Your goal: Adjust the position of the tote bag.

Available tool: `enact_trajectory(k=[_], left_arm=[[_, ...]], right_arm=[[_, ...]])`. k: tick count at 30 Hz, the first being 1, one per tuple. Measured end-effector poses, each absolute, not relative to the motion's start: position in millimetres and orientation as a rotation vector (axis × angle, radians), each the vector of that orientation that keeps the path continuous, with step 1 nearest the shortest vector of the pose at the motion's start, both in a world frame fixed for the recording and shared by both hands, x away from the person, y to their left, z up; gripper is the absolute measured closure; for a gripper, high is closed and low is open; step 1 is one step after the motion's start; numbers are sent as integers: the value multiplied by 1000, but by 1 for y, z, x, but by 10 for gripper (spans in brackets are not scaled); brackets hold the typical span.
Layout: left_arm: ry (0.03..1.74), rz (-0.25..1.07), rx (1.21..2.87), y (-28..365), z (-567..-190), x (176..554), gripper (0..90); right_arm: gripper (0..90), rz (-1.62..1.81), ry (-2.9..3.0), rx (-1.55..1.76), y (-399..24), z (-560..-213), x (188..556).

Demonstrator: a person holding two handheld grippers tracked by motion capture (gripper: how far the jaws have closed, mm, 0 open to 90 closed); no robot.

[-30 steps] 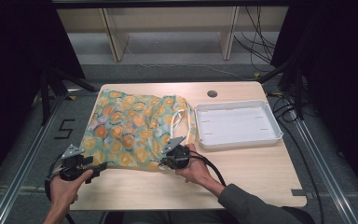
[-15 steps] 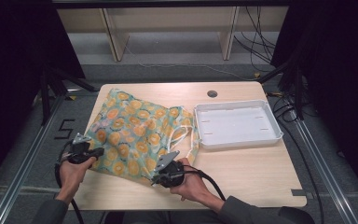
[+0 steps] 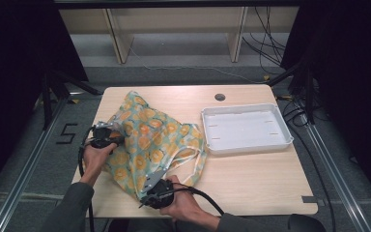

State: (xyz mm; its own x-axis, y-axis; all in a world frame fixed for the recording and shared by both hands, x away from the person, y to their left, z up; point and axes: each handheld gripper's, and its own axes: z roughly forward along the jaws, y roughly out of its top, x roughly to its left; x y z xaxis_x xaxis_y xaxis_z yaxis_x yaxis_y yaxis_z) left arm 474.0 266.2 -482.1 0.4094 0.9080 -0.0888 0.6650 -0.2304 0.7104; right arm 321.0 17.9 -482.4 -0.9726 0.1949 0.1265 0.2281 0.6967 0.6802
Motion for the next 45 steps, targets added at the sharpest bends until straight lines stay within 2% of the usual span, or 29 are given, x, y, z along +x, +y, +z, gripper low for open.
enact_trajectory(k=[8,11,14,16,18,19,20,25,30,33,37,40,43,45], left_arm=[[1242,458,2059,249,-480,498,867],[1237,477,2081,249,-480,497,835],[1260,486,2040,259,-475,485,751],[1262,508,2007,265,-469,471,676],[1277,521,1975,274,-462,455,582],[1264,516,2005,282,-458,445,553],[1280,513,1960,284,-456,437,539],[1310,478,1960,297,-448,391,414],[1389,374,1947,299,-461,358,292],[1428,319,1937,300,-466,348,264],[1424,287,1851,292,-464,332,225],[1340,283,1889,275,-459,317,216],[1270,251,1947,255,-459,308,215],[1223,243,1998,242,-463,307,217]], right_arm=[[900,-1181,-2813,-335,39,-485,320],[900,-1175,-2811,-342,40,-486,321],[804,-1192,-2762,-383,34,-484,326],[654,-1189,-2773,-379,25,-474,330],[574,-1226,-2777,-432,11,-462,338],[548,-1255,-2790,-421,1,-455,346],[530,-1294,-2795,-450,-9,-449,353],[506,-1347,-2921,-745,-74,-428,396],[499,-1287,-2947,-1117,-126,-438,436],[490,-1245,-2921,-1250,-139,-442,449],[489,-1198,-2904,-1328,-144,-447,466],[535,-1196,-2850,-1353,-143,-455,478],[675,-1216,-2851,-1331,-141,-463,487],[825,-1240,-2832,-1331,-140,-465,488]])
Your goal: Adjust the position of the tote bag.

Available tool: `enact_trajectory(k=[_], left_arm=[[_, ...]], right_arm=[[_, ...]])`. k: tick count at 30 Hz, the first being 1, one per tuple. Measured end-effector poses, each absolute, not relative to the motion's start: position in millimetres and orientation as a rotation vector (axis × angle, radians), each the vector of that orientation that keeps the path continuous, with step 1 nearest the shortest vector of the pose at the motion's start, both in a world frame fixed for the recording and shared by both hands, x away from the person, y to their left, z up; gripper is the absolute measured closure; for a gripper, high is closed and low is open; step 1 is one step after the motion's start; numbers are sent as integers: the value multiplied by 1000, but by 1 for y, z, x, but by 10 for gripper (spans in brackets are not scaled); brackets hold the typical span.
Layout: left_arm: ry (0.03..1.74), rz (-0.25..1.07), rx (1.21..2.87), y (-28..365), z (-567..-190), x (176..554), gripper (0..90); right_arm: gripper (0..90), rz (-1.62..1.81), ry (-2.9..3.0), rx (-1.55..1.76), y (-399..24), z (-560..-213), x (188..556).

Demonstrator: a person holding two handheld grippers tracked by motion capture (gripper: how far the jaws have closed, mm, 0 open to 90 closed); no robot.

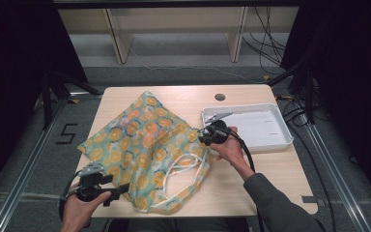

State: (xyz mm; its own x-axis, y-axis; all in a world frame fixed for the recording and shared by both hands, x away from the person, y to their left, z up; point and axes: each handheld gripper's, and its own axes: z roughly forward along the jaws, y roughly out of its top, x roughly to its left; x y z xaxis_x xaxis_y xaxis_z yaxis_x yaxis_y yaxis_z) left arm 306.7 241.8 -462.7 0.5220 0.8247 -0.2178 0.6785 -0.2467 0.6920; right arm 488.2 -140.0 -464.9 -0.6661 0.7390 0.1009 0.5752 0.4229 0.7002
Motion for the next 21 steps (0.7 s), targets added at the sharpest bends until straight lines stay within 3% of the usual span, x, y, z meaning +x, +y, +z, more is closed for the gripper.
enact_trajectory(k=[2,4,7,10,15,21], left_arm=[[1140,252,2103,229,-469,310,269],[1101,270,2144,219,-474,313,419],[1005,303,2239,208,-479,319,740],[990,358,2289,213,-481,325,894],[1028,481,2368,248,-475,337,896],[1156,453,2320,286,-479,354,876]], right_arm=[[897,1093,2489,1144,-140,-464,488],[900,1102,2500,1136,-137,-463,484],[900,1084,2531,1070,-136,-456,474],[900,1115,2530,1014,-135,-448,458],[900,1163,2589,941,-142,-448,420],[900,1195,2762,824,-139,-453,370]])
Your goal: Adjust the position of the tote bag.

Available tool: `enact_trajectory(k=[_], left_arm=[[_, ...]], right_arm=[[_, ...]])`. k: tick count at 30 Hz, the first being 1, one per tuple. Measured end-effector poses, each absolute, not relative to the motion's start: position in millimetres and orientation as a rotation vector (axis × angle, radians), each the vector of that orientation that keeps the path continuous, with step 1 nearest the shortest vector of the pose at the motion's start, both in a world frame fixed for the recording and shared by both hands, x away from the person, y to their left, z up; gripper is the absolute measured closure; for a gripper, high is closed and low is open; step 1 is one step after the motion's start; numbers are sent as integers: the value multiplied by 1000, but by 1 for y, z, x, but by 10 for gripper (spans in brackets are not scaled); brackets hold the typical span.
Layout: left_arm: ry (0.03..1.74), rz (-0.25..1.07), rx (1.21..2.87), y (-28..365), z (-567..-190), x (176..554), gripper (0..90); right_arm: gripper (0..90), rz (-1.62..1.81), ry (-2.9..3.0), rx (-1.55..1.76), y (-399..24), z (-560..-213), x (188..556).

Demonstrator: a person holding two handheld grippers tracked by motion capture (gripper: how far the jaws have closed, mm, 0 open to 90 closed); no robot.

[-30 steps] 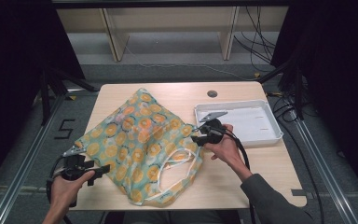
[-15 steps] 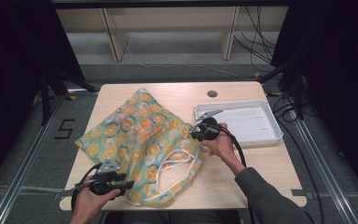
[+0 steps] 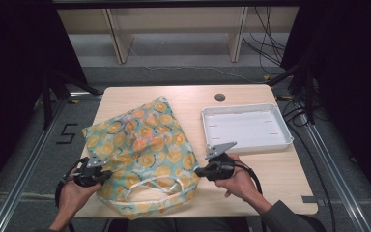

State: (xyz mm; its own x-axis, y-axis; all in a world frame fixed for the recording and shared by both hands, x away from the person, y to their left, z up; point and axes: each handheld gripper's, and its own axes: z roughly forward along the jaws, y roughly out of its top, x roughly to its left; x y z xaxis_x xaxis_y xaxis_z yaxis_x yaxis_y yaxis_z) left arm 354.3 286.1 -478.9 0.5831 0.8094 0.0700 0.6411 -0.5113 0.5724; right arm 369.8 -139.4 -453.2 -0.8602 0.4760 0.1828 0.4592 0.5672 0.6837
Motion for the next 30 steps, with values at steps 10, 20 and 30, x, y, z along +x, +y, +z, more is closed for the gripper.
enact_trajectory(k=[10,20,30], left_arm=[[1248,447,2026,311,-444,357,533],[1371,508,2032,312,-465,433,832],[1370,432,2038,279,-484,468,896]], right_arm=[[607,1292,2666,879,-147,-434,369],[429,1150,2612,1103,-119,-464,423],[900,974,2807,1012,-94,-490,440]])
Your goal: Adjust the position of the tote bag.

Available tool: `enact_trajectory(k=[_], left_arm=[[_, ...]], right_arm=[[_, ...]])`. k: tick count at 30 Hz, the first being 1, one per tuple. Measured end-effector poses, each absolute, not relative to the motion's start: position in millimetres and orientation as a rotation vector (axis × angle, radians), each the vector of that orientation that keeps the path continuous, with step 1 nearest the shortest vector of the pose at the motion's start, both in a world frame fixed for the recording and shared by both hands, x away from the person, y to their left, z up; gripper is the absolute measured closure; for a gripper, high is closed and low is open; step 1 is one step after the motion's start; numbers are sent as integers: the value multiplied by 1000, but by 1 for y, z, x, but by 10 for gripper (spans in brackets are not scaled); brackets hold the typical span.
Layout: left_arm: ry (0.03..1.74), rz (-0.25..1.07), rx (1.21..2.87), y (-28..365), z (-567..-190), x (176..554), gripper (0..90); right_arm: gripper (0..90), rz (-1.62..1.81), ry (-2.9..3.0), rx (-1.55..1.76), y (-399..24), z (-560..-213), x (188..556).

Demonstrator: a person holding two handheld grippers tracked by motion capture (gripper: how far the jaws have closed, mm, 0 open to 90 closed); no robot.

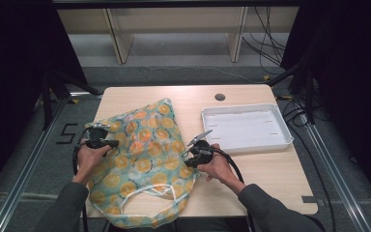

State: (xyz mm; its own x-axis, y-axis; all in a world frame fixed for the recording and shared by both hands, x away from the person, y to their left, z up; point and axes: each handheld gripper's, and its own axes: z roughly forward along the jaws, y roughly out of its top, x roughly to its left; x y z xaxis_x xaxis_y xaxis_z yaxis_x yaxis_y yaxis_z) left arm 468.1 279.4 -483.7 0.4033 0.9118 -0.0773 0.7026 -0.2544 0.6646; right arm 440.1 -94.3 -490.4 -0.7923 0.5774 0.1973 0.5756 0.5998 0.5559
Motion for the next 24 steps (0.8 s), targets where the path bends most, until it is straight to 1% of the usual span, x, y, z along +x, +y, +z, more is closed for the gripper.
enact_trajectory(k=[4,5,7,10,14,17,20,24], left_arm=[[1352,425,2060,262,-487,485,896],[1358,416,2029,256,-487,488,896],[1345,427,2053,247,-485,495,896],[1334,426,2041,233,-482,506,895],[1323,431,2067,215,-480,520,896],[1307,421,2084,199,-480,527,895],[1278,442,2126,184,-478,532,895],[1264,448,2139,177,-477,534,895]], right_arm=[[900,953,2825,971,-94,-489,436],[900,950,2818,953,-94,-487,434],[900,963,2820,938,-97,-483,430],[900,971,2809,921,-105,-479,427],[900,972,2795,941,-118,-478,426],[900,974,2790,954,-126,-477,423],[900,975,2790,953,-132,-478,418],[900,977,2780,965,-138,-478,417]])
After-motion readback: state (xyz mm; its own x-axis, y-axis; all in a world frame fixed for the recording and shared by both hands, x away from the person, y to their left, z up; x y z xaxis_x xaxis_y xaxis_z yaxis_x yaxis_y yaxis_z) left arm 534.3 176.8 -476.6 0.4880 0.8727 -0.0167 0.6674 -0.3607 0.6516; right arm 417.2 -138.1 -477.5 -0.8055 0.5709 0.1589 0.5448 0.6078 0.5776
